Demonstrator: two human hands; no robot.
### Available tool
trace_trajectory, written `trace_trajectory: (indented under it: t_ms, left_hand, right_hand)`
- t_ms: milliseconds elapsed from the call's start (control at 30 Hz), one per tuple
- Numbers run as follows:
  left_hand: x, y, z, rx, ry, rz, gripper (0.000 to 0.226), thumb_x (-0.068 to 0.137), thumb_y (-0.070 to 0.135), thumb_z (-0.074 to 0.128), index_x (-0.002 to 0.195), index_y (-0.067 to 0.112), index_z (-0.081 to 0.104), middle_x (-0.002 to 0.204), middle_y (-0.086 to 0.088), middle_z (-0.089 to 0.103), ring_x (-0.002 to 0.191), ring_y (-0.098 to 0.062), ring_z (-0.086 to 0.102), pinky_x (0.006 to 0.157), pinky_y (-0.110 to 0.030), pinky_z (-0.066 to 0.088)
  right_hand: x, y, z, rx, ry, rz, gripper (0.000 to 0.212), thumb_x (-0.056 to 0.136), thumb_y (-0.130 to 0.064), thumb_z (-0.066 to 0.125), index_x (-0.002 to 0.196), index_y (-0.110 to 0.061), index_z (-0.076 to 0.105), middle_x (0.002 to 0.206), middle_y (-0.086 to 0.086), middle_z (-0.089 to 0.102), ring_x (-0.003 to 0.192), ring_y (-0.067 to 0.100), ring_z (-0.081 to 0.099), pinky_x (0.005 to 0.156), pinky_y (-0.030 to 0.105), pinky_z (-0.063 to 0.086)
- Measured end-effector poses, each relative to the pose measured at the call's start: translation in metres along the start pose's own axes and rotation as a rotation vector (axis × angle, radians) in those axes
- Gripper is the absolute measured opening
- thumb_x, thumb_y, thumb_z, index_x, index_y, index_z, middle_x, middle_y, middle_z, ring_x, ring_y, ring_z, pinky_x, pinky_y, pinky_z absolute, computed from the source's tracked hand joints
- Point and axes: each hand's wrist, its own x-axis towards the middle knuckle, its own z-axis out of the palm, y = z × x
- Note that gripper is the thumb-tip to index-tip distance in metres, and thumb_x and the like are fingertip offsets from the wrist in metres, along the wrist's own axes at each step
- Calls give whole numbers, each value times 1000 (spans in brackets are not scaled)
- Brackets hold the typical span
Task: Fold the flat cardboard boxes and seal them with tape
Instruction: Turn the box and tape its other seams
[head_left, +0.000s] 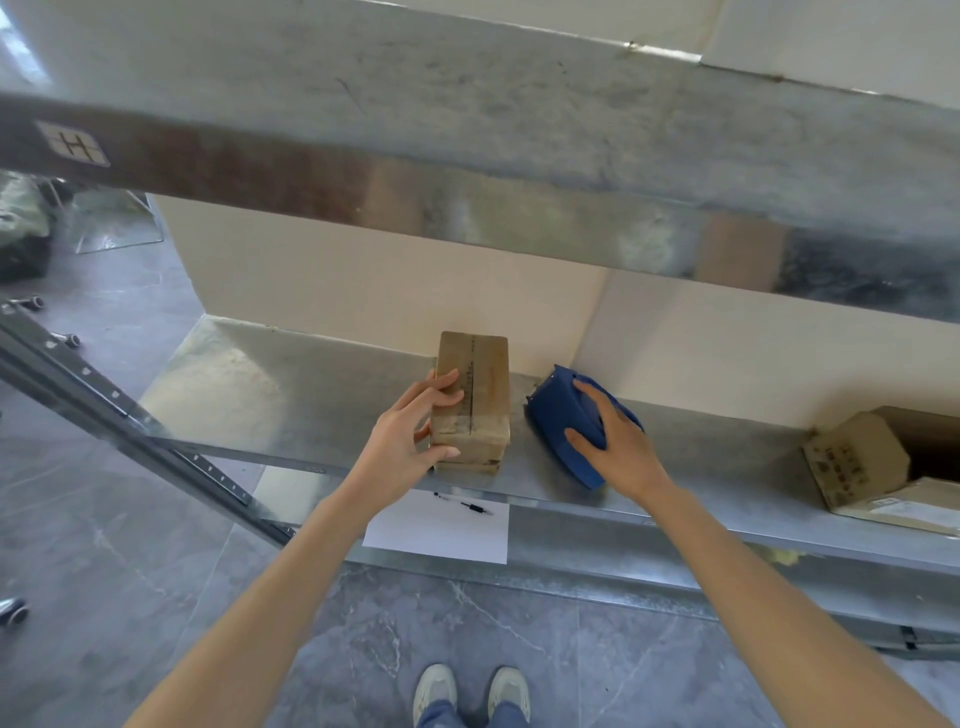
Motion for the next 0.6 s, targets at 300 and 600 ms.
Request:
trace_trajectory:
  t_ms: [300,600]
  left_hand:
    - [0,-1,-2,-9,-18,13,61,77,12,83,119,46,55,147,30,39,136,2,40,92,-9,46]
    - [1,1,-13,-131,6,-44,50,72,31,83,118,28,64,142,22,48,135,-4,45,99,-41,53]
  right_hand:
    - [-8,-24,-11,-277,149,-57,70,90,-48,64,151,-33,33,128,4,40,113,26,46,88,40,49]
    - [-14,-90,-2,-45,13,-495,56,90,-24,68,143,-30,49,143,-7,45,129,15,43,103,39,43]
